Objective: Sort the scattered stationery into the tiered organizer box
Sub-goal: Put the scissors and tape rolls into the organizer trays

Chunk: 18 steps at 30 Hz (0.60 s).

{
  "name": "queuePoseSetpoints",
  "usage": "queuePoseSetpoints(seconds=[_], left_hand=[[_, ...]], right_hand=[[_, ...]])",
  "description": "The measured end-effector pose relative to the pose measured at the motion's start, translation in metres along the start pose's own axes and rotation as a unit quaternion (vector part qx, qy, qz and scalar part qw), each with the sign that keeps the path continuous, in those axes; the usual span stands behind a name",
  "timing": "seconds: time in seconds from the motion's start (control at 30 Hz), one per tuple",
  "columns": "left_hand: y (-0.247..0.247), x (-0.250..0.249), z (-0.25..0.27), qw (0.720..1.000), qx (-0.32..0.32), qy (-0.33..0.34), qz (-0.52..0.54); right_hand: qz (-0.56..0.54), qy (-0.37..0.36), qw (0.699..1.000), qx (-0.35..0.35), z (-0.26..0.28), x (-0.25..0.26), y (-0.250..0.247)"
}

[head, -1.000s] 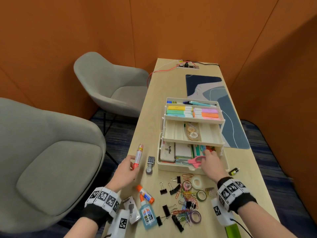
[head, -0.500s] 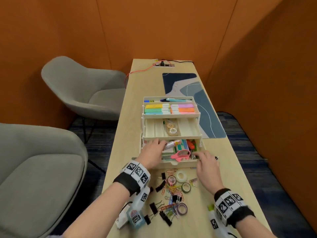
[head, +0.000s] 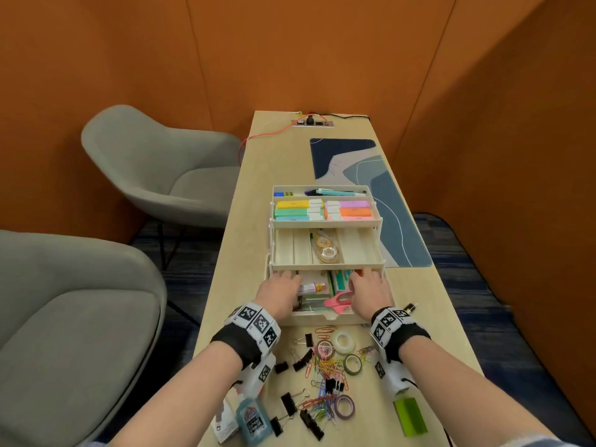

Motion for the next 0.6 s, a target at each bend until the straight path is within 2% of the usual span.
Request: queuePoseSetpoints(seconds=[0.2,0.33,0.6], left_hand=[[0.002,-0.021,-0.023,0.999,0.013,0.033,-0.001],[0.001,-0.032,-0.039,0.999,0.029,0.040,0.016],[0.019,-0.051,-0.059,0.994,0.069,0.081,0.026]], right_hand=[[-0.084,-0.046,0.995,0.032,0.005,-0.004,0.001],[-0.124,-0.094,0.988,-0.013,0.019,-0.013,-0.013],[-0.153,-0.048,0.987,0.002,0.017,-0.029,-0.003]])
Point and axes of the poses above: each hand's wrist, its own z-axis away from the middle knuckle, its own y-axis out of the palm, x = y × z, the point moved 8 cm from there along -z, towards the middle knuckle, and after that the axes turned 8 degrees about y, right-handed, at the moved point
